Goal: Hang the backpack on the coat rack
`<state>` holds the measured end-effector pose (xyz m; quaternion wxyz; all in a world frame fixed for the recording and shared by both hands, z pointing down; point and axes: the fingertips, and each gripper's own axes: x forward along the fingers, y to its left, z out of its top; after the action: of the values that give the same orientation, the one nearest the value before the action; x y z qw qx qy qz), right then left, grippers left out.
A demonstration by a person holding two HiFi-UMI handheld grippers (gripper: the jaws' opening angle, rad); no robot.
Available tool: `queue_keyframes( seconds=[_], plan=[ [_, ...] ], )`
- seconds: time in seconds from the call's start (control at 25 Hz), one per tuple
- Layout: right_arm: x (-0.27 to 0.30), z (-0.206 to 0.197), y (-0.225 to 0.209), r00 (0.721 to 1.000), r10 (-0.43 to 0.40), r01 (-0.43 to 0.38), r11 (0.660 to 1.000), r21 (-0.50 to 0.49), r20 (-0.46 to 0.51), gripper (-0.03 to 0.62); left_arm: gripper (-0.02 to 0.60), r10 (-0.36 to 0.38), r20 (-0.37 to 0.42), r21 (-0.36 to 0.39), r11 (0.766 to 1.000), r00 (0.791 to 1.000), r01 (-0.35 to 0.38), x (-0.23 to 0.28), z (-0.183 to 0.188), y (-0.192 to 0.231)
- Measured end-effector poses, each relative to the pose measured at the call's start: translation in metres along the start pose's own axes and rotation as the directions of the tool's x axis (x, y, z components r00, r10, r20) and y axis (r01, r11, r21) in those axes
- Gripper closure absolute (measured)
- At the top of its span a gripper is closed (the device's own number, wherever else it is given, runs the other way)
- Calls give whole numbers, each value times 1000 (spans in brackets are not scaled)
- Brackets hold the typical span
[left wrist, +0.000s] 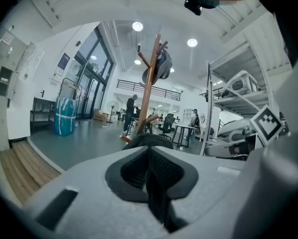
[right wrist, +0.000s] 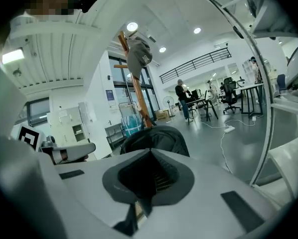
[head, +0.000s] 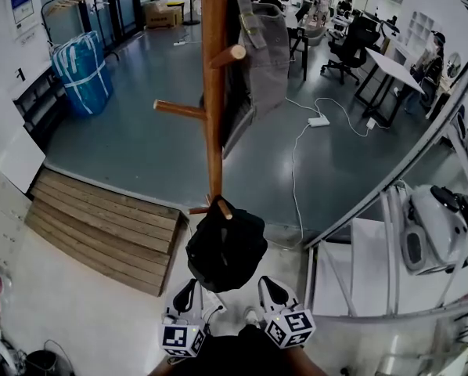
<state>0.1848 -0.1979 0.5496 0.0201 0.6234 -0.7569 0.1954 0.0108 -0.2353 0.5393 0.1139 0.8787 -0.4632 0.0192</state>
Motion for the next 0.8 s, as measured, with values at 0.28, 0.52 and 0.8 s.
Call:
queue_keyframes(
  seconds=[0.28,0.52,0.8],
  plan=[
    [-2,-4,12,1000,28,-27,999,-38,5,582,555,-7,-3,-7,1000,1000,7,4,-8,-4],
    [0,-4,10,1000,14,-14,1000,-23,15,582,555,-2,-16,-10,1000,1000,2,7,-10,-4],
    [2,-5,7,1000,15,-15,1000,-21,11,582,555,3,-29,-6,1000,1000,-3,7,-14,-2]
  ],
)
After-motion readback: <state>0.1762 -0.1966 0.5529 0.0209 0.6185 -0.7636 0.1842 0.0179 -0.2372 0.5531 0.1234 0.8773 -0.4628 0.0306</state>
